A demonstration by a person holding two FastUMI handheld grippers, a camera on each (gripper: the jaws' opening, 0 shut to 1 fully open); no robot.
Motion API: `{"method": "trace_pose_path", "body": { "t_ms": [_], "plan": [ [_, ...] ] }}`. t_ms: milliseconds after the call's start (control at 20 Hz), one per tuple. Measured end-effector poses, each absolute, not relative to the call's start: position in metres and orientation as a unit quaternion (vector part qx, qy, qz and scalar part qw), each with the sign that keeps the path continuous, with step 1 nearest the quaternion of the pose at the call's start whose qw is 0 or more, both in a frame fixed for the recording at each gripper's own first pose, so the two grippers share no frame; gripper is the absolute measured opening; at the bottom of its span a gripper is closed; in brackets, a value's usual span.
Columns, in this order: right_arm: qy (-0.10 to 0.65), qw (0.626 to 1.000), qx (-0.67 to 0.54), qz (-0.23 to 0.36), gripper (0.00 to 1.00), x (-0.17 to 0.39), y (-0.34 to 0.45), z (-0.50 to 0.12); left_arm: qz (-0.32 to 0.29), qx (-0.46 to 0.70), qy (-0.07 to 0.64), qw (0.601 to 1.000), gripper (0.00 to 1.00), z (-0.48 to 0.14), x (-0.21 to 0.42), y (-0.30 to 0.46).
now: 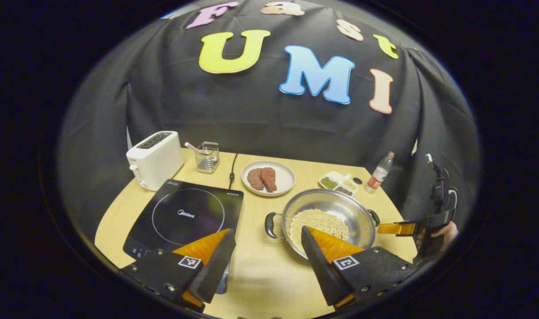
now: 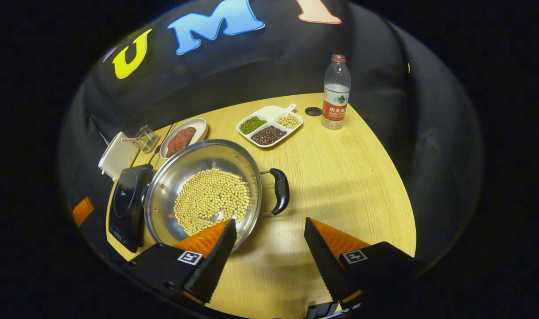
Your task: First push the handle of the pot to place it horizontally, then grasp the pot with both hands and set it on the induction cooktop.
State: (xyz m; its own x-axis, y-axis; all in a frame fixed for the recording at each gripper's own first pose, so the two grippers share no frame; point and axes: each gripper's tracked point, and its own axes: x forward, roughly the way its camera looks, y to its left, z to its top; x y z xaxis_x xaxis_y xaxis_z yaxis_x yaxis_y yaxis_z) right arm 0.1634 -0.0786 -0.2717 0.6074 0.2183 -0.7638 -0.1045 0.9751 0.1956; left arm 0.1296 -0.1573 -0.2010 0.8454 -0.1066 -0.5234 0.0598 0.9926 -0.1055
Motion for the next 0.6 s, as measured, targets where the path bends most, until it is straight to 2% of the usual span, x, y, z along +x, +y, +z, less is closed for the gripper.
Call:
{"method": "trace_pose_path", "body": {
  "t_ms": [100, 150, 300, 350, 400, 450, 600],
  "plan": [
    [0.424, 0.899, 0.066, 0.091, 0.98, 0.173, -0.075, -0.265, -0.057, -0.042, 0.286, 0.956, 0.92, -0.209, 0.142, -0.163],
    [0.419, 0.901, 0.063, 0.093, 0.98, 0.179, -0.074, -0.263, -0.063, -0.044, 0.290, 0.954, 0.89, -0.213, 0.148, -0.163],
    [0.418, 0.902, 0.060, 0.090, 0.98, 0.197, -0.071, -0.259, -0.073, -0.058, 0.315, 0.945, 0.92, -0.233, 0.167, -0.166],
    [0.421, 0.901, 0.060, 0.087, 0.98, 0.202, -0.071, -0.261, -0.075, -0.061, 0.322, 0.942, 0.89, -0.241, 0.175, -0.166],
    [0.423, 0.900, 0.062, 0.087, 0.98, 0.207, -0.068, -0.265, -0.079, -0.066, 0.331, 0.938, 0.92, -0.249, 0.183, -0.168],
    [0.427, 0.898, 0.063, 0.087, 0.98, 0.210, -0.068, -0.270, -0.084, -0.072, 0.340, 0.934, 0.89, -0.257, 0.191, -0.170],
    [0.437, 0.894, 0.052, 0.086, 0.98, 0.218, -0.068, -0.284, -0.096, -0.095, 0.369, 0.920, 0.92, -0.288, 0.213, -0.175]
  ]
}}
